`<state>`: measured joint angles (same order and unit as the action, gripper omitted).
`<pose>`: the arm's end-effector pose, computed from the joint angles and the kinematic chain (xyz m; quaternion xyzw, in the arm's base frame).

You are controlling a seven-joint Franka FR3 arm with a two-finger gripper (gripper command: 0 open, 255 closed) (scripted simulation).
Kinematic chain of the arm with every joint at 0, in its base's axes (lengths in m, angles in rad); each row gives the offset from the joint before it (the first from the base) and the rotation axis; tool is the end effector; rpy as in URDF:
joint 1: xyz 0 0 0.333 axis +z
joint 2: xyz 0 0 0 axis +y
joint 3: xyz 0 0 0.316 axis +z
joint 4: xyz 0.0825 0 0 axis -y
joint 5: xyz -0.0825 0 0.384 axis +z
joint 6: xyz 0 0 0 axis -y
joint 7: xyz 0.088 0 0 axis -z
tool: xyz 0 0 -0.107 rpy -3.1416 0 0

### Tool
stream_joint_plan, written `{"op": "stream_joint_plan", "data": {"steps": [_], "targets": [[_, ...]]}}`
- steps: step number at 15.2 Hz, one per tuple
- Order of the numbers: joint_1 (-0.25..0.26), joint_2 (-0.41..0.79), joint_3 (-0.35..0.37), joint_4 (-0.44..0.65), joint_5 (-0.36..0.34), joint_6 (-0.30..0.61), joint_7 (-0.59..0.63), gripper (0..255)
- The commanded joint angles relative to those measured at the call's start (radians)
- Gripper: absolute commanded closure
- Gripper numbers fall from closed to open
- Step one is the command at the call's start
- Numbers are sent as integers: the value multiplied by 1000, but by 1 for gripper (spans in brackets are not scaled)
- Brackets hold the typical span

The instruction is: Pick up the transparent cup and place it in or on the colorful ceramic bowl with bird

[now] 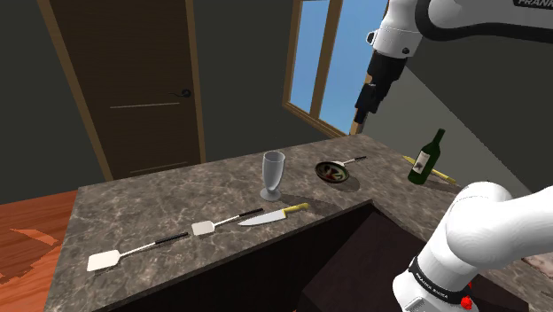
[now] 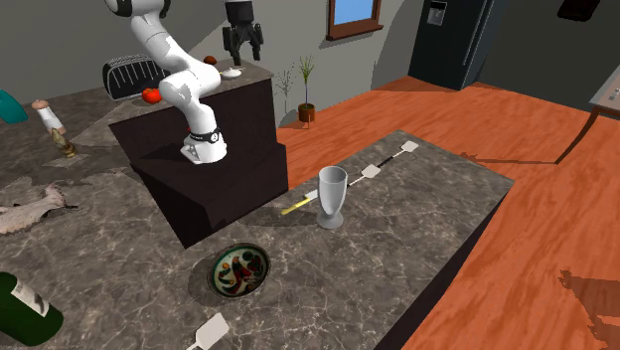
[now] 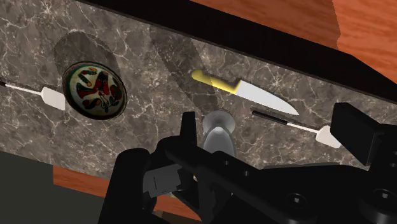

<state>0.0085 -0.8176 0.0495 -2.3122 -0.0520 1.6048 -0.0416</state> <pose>0.3014 0.0179 0.6241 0.9966 0.0423 0.0548 0.0440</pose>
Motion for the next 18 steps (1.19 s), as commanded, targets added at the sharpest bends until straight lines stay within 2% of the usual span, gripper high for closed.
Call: {"op": "stream_joint_plan", "data": {"steps": [1,9,18], "targets": [[0,0,0,0,0,0,0,0],[-1,236,-9,-19,7,238,-2,0],[-1,555,-13,63,17,457,-8,0]]}}
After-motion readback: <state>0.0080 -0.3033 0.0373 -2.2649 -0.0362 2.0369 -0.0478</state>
